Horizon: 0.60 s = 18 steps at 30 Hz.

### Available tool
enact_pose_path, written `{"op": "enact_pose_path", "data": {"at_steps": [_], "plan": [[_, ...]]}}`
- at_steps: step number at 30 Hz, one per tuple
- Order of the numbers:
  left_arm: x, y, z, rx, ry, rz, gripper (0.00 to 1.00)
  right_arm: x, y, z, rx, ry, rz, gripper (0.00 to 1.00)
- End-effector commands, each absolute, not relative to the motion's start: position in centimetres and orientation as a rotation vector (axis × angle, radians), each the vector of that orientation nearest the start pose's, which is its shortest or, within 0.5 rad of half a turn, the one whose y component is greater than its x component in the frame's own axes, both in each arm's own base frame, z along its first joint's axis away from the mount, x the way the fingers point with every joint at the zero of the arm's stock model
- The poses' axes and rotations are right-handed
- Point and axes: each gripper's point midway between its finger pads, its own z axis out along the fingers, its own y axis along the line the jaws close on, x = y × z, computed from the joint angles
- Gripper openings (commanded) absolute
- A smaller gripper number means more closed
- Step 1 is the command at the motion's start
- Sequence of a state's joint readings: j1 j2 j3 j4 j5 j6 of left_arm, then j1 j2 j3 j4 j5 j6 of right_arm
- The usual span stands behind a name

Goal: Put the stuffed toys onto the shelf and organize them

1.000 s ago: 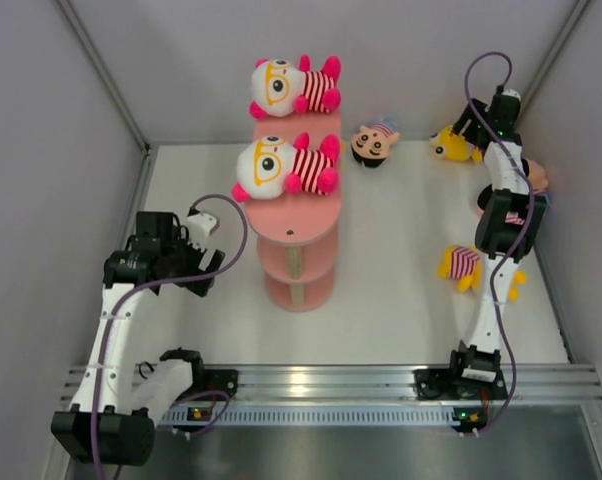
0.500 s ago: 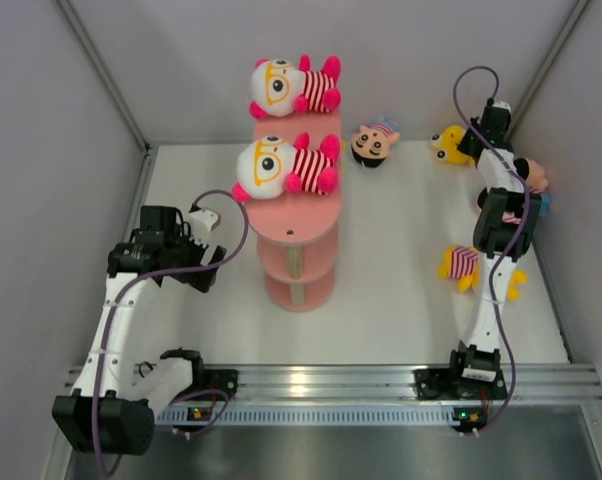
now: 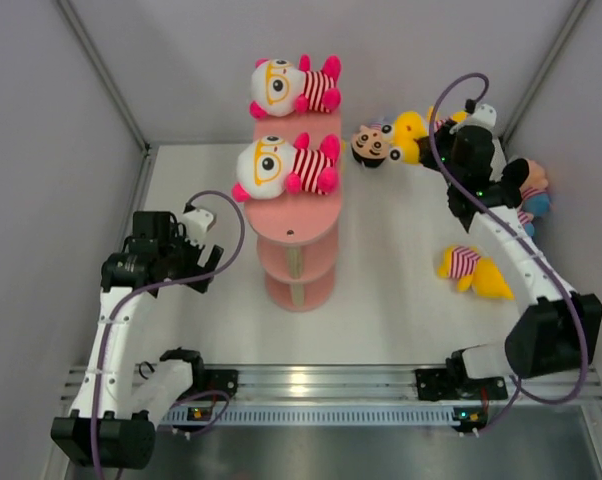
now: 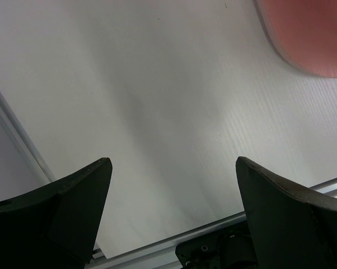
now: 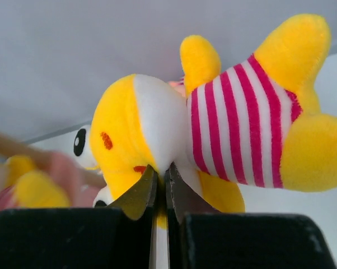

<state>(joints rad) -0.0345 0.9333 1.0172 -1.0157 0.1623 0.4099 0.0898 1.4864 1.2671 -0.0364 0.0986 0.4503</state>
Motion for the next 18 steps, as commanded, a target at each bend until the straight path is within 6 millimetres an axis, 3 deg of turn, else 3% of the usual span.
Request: {"op": "enact_pose_path", "data": {"at_steps": [1, 2, 4, 5, 6, 8, 12, 18], "plan": [[22.4, -1.8, 19.7, 0.566, 2.332, -0.021, 0.99, 43.8, 10.6, 31.0, 0.322, 1.722, 0.400, 0.00], [22.3, -1.8, 19.8, 0.564, 2.328, -0.021, 0.98, 42.1, 11.4, 32.6, 0.306, 1.686, 0.435, 0.00], [22.1, -1.8, 20.1, 0.557, 2.311, -0.016, 0.99, 39.7, 13.9, 32.0, 0.287, 1.698, 0.498, 0.00], [22.0, -1.9, 20.1, 0.556, 2.307, -0.017, 0.99, 38.5, 14.2, 33.0, 0.288, 1.665, 0.517, 0.00], [21.8, -1.9, 20.3, 0.555, 2.296, -0.017, 0.99, 37.4, 15.8, 33.2, 0.263, 1.667, 0.557, 0.00], [21.6, -2.0, 20.4, 0.554, 2.286, -0.020, 0.99, 36.0, 16.6, 33.4, 0.257, 1.659, 0.581, 0.00], [21.3, -1.9, 20.8, 0.550, 2.260, -0.012, 0.99, 32.5, 20.4, 33.1, 0.203, 1.690, 0.681, 0.00], [21.0, -2.1, 20.8, 0.556, 2.249, -0.022, 0.99, 29.0, 24.8, 32.1, 0.167, 1.718, 0.782, 0.00]]}}
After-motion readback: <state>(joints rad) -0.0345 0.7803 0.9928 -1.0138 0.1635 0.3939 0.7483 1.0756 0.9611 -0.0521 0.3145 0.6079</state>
